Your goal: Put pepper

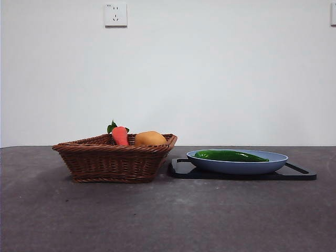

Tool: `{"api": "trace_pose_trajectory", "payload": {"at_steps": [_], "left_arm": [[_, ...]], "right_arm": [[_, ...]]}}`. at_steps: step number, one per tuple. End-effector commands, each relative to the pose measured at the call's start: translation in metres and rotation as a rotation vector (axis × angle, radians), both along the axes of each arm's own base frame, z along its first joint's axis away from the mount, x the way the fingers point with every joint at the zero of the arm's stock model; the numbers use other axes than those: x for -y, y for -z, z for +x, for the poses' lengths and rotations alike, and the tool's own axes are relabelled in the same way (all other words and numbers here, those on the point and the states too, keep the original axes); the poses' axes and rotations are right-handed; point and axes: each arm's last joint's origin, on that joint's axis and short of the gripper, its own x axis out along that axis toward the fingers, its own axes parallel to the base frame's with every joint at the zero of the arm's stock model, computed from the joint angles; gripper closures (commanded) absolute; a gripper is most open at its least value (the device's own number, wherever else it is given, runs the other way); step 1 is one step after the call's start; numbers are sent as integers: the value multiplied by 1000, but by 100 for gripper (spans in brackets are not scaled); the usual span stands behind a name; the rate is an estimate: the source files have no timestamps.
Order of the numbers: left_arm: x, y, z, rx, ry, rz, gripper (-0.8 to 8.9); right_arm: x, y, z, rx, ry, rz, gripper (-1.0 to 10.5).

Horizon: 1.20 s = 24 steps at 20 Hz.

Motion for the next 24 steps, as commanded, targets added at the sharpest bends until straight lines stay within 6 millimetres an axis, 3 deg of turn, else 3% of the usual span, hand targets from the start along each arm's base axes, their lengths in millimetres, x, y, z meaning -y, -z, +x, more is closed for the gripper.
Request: {"api": "trace_pose_trajectory", "payload": {"at_steps": [1, 5, 13, 24], "left_arm": [[-1, 17, 1, -6, -4, -52, 805], [-1, 49, 4, -60, 2, -109, 805], [-1, 75, 2, -284, -5, -163, 805], [1, 74, 3, -282, 44, -172, 805]], "right_arm": [[0, -2, 0, -10, 5, 1, 936], [0, -2, 0, -11, 4, 1, 936], [0, -2, 0, -10, 5, 1, 936], [0, -2, 0, -10, 5, 1, 936]]}}
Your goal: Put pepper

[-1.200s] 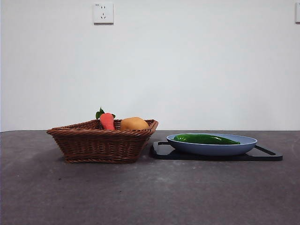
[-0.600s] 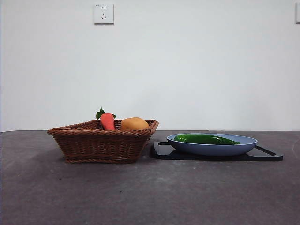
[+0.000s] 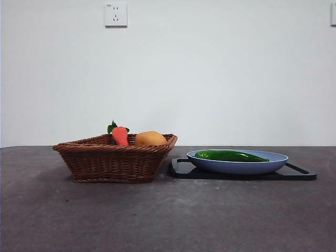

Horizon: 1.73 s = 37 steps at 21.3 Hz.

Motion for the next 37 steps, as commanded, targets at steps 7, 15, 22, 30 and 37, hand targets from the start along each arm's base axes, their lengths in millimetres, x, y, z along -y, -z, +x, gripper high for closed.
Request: {"api": "trace_pose_trajectory", "payload": {"at_steps": [7, 15, 22, 30, 37], "left_arm": [[0, 2, 0, 5, -5, -9, 805], [0, 2, 0, 5, -5, -10, 805], [0, 2, 0, 5, -4, -9, 805], [0, 2, 0, 5, -5, -10, 805], [0, 2, 0, 5, -5, -10, 805]], "right_arm": [[0, -2, -1, -10, 5, 1, 936], [8, -16, -30, 481, 45, 46, 936], [13, 89, -27, 722, 260, 83, 936], [14, 175, -21, 809, 326, 111, 936], [17, 227, -16, 770, 434, 81, 936]]}}
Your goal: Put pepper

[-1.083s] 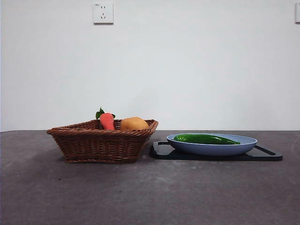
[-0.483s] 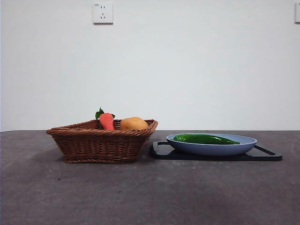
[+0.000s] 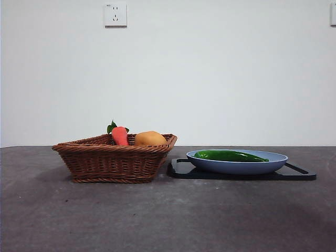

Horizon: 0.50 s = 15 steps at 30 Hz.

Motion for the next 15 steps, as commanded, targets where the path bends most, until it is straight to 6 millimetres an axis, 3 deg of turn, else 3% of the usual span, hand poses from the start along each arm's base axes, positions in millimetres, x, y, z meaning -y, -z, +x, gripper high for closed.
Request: {"api": "trace_pose_trajectory", "payload": {"at_steps": [1, 6, 15], "left_arm": [[0, 2, 0, 5, -5, -9, 805], [0, 2, 0, 5, -5, -9, 805], [0, 2, 0, 5, -5, -9, 805]], "right_arm": [[0, 12, 1, 5, 16, 26, 936], [0, 37, 4, -33, 16, 23, 936], [0, 54, 5, -117, 16, 20, 936]]}}
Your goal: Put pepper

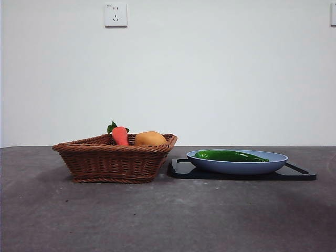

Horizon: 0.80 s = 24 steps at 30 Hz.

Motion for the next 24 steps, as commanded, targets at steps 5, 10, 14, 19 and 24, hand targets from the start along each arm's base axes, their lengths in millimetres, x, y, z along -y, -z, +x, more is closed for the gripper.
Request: {"api": "trace_pose_trajectory", "payload": {"at_steps": [5, 10, 14, 19, 24], "left_arm": [[0, 2, 0, 5, -4, -9, 805], [0, 2, 0, 5, -4, -9, 805], [0, 2, 0, 5, -4, -9, 805], [0, 2, 0, 5, -4, -9, 805], [0, 2, 0, 5, -5, -9, 805]], "right_arm": [[0, 4, 0, -38, 8, 39, 936], [0, 3, 0, -26, 8, 40, 936], [0, 3, 0, -26, 8, 40, 936], [0, 3, 0, -26, 8, 40, 936], [0, 3, 0, -26, 8, 40, 936]]}}
